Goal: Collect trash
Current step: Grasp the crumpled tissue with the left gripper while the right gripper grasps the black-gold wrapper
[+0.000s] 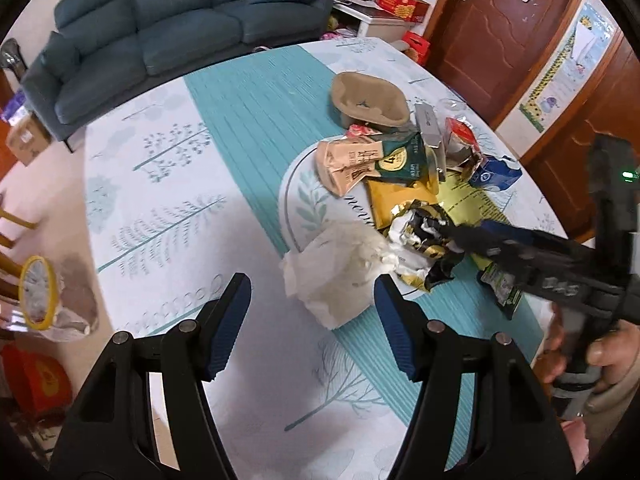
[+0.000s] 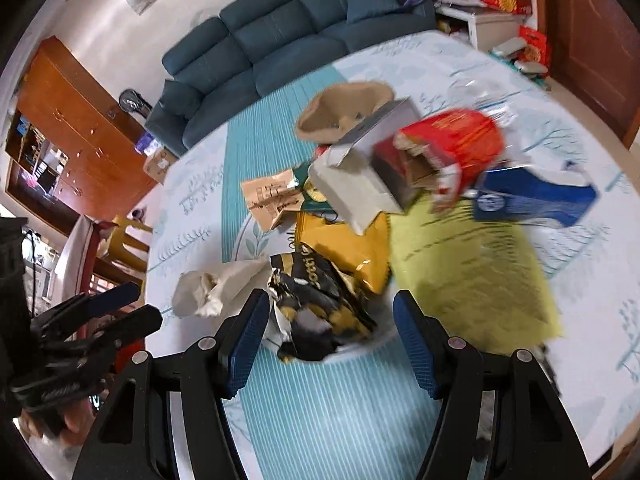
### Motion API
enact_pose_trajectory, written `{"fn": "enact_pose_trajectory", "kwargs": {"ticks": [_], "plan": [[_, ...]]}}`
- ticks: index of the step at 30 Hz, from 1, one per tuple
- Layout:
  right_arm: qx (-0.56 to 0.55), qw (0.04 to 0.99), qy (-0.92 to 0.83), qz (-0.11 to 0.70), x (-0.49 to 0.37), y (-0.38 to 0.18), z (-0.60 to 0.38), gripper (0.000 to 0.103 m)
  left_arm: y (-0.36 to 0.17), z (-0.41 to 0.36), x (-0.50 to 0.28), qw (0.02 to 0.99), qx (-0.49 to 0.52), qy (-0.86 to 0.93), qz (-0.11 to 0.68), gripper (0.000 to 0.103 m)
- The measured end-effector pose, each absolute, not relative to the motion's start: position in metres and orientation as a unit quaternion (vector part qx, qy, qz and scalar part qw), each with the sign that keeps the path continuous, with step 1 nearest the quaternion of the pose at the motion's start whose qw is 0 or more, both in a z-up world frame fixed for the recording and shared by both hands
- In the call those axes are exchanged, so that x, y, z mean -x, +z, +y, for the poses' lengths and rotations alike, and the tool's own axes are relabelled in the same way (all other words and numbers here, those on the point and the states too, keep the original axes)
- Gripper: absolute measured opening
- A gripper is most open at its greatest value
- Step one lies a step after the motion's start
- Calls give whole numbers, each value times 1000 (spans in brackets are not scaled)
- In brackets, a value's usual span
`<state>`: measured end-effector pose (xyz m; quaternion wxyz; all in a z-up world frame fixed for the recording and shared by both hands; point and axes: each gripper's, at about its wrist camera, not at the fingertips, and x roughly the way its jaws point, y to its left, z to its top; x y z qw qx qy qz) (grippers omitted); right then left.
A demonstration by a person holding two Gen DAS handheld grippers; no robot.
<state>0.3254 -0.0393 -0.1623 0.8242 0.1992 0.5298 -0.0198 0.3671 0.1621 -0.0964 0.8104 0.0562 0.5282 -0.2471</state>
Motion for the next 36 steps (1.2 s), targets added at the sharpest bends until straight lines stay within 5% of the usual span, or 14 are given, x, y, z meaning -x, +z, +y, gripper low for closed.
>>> {"fn": "enact_pose_trajectory", "kwargs": {"ticks": [5, 9, 14, 25, 36], "plan": [[-183, 817, -15, 547, -336, -185, -27, 65, -107, 147, -378, 801, -71, -265, 532, 61], [-176, 824, -4, 539, -333, -192, -27, 52, -116, 134, -385, 796, -87, -276, 532, 61], [-171, 830, 4, 532, -324, -191, -28, 48, -124, 121, -394, 783, -95, -294, 539, 61], [-181, 831, 24, 526, -305, -188, -16, 47, -111, 139, -437, 782, -20, -276, 558, 61], [-204, 841, -8, 501, -294, -177, -25, 47, -157, 137, -430, 749, -16, -259, 610, 61]]}}
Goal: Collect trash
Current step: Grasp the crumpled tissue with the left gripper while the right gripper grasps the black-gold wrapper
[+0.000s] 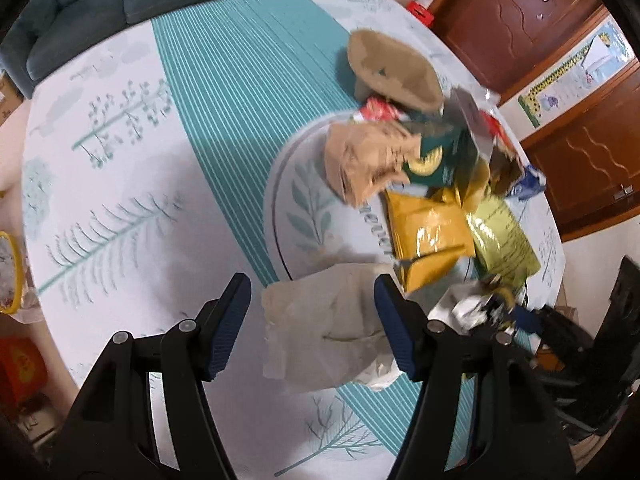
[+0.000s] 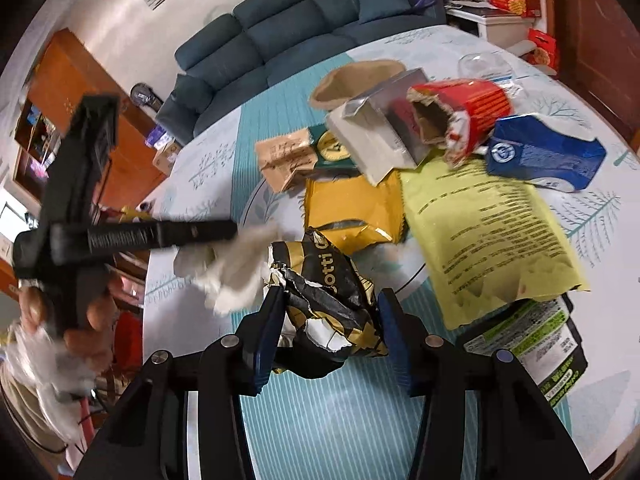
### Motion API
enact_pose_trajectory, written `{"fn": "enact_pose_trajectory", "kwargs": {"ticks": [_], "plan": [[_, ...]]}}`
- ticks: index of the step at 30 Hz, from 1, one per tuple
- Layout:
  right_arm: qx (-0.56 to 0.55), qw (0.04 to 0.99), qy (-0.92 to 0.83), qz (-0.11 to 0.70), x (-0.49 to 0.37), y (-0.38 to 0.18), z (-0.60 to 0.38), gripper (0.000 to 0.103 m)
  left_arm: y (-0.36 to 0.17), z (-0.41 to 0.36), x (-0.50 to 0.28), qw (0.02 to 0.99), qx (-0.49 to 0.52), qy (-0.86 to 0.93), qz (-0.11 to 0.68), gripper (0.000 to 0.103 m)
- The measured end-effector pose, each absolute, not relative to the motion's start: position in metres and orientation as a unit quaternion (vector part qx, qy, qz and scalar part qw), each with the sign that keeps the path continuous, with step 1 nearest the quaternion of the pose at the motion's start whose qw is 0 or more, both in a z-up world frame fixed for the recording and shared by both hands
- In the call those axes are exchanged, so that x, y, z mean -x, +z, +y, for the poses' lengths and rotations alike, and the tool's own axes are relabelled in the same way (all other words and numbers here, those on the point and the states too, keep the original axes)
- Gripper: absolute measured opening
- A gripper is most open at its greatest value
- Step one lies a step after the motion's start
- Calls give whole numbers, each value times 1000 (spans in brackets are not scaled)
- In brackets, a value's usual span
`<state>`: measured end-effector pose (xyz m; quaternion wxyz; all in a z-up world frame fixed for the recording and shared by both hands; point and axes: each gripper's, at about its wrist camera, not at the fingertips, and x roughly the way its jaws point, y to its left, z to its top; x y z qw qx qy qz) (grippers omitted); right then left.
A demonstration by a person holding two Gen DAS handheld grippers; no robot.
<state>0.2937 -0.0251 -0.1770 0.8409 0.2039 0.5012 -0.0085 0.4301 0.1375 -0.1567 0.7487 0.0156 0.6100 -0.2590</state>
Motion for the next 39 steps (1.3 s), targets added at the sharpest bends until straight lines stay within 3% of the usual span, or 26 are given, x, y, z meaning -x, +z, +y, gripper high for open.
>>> {"fn": "enact_pose_trajectory", "kwargs": {"ticks": [15, 28, 39], "plan": [[-233, 842, 0, 487, -256, -164, -31, 47, -164, 130, -373, 728, -38, -301, 615, 61], [-259, 838, 6, 481, -216, -159, -34, 48, -151, 172, -347, 707, 43, -282, 647, 61], [-265, 835, -5, 482, -196, -160, -37, 48, -177, 160, -325, 682, 37, -272, 678, 71]]}}
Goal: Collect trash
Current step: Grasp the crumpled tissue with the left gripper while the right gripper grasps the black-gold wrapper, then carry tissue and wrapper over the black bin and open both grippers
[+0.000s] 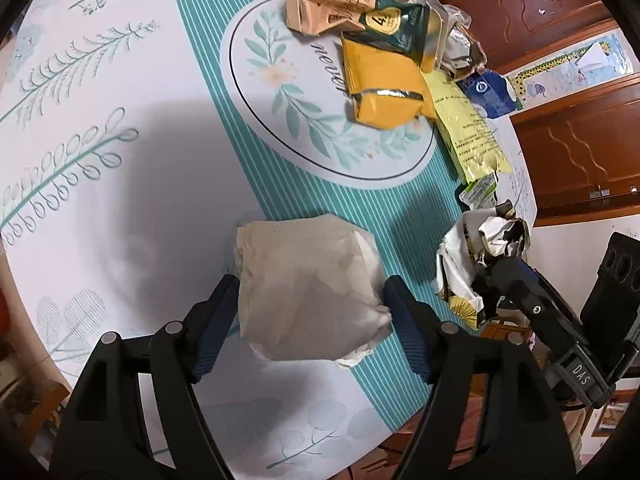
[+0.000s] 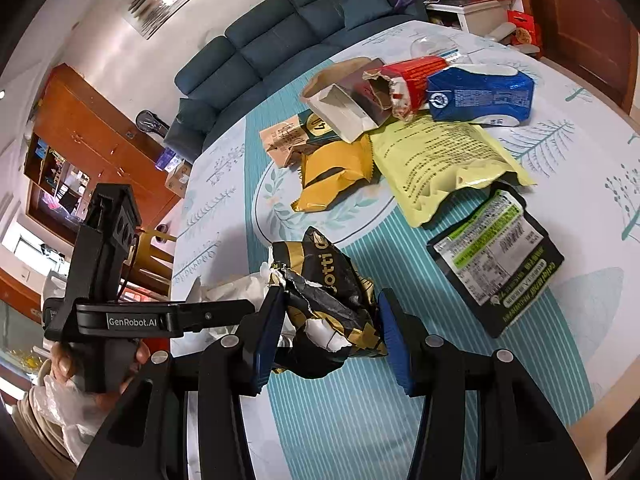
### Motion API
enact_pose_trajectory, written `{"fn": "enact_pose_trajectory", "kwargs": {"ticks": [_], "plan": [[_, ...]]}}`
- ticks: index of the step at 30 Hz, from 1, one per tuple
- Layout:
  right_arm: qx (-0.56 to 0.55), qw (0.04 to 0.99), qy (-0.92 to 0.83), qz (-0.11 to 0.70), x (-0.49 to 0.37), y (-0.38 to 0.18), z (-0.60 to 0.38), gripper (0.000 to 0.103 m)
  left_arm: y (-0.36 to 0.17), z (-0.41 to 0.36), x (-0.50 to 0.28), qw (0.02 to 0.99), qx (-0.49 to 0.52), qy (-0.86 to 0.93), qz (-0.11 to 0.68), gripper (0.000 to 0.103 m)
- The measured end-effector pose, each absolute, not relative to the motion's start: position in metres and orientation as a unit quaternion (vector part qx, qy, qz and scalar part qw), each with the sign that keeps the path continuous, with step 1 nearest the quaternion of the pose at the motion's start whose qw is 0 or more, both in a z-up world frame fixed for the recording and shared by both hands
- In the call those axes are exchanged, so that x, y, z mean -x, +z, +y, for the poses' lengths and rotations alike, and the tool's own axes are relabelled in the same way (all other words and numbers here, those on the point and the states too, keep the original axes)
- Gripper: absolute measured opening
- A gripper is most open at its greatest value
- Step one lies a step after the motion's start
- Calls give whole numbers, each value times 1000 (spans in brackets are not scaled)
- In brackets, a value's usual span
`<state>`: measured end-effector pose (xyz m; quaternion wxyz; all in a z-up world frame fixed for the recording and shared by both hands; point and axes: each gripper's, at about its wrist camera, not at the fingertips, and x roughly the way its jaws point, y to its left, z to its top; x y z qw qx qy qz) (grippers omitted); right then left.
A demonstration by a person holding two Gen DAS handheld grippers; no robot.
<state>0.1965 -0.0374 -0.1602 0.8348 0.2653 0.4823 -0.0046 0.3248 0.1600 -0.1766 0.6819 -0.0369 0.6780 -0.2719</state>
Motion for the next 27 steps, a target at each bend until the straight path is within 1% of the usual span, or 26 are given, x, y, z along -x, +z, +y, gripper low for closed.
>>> {"fn": "enact_pose_trajectory", "kwargs": {"ticks": [3, 4, 5, 7, 8, 11, 20, 23, 27], "plan": [[-270, 833, -6, 484, -191, -162, -39, 48, -177, 157, -321, 684, 34, -267, 678, 70], [-270, 832, -6, 484, -190, -162, -39, 48, -177, 156, -319, 686, 32, -266, 676, 68], [-271, 832, -5, 485, -188, -162, -39, 48, -177, 155, -318, 687, 32, -268, 675, 60], [-272, 830, -5, 487, -184, -164, -38, 48, -173, 147, -312, 691, 26, -275, 668, 53], [-274, 829, -4, 487, -180, -165, -38, 48, -172, 140, -309, 693, 18, -276, 666, 46], [-277, 830, -3, 484, -170, -163, -39, 48, -164, 126, -297, 707, -11, -277, 651, 40], [-268, 849, -9, 456, -106, -131, -55, 48, -119, 83, -243, 733, -66, -313, 601, 39], [-262, 853, -22, 451, -72, -122, -68, 48, -103, 60, -211, 737, -87, -336, 580, 39], [-259, 855, -53, 447, -16, -116, -92, 48, -96, 28, -164, 736, -109, -364, 561, 39]]}}
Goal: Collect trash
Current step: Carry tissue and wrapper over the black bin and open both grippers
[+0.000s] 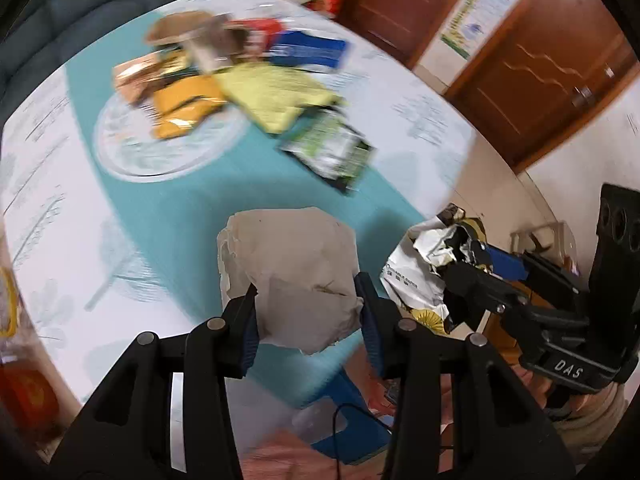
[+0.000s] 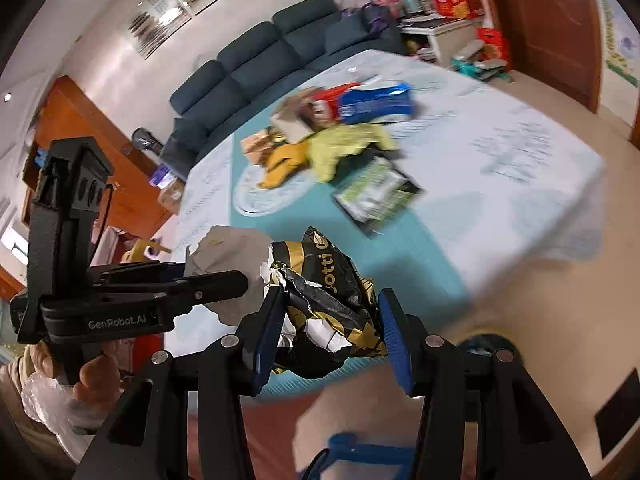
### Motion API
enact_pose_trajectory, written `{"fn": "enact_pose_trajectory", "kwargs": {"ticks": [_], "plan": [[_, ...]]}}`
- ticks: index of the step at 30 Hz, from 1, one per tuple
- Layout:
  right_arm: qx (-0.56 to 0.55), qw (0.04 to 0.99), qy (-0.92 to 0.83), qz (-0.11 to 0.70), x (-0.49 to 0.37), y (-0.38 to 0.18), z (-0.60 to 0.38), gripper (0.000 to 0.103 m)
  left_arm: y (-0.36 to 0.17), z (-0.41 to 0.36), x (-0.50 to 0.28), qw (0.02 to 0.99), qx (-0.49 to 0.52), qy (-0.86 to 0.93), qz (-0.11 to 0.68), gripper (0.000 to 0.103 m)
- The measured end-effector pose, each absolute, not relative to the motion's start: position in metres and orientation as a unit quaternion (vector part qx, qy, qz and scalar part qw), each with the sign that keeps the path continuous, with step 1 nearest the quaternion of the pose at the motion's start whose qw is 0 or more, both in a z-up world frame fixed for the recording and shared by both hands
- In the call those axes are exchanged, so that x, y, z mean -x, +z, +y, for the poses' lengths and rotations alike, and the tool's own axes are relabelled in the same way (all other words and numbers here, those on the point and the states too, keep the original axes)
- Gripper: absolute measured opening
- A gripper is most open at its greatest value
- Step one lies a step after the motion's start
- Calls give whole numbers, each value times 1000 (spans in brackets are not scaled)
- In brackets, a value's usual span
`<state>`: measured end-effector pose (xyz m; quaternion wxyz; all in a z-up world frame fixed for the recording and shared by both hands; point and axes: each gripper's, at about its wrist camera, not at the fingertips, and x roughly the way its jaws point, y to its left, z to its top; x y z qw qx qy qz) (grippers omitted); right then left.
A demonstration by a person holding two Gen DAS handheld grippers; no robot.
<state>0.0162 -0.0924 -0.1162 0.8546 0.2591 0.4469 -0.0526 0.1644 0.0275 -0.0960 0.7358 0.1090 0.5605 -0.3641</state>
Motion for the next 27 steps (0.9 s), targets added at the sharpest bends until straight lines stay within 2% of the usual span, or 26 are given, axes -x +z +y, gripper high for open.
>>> {"fn": "enact_pose_trajectory", "kwargs": {"ticks": [4, 11, 19, 27], "plan": [[-264, 845, -88, 456, 37, -128, -121, 48, -106, -9, -111, 724, -132, -393, 552, 39], [-287, 808, -144, 495, 106, -187, -170, 48, -155, -73, -32, 693, -182, -423, 554, 39], [-328, 749, -189, 544, 123, -318, -219, 48, -264, -134, 3, 668, -209, -389, 599, 39], [-382, 702, -207, 564, 126, -430, -247, 49, -379, -160, -6, 666, -209, -337, 632, 43]]}}
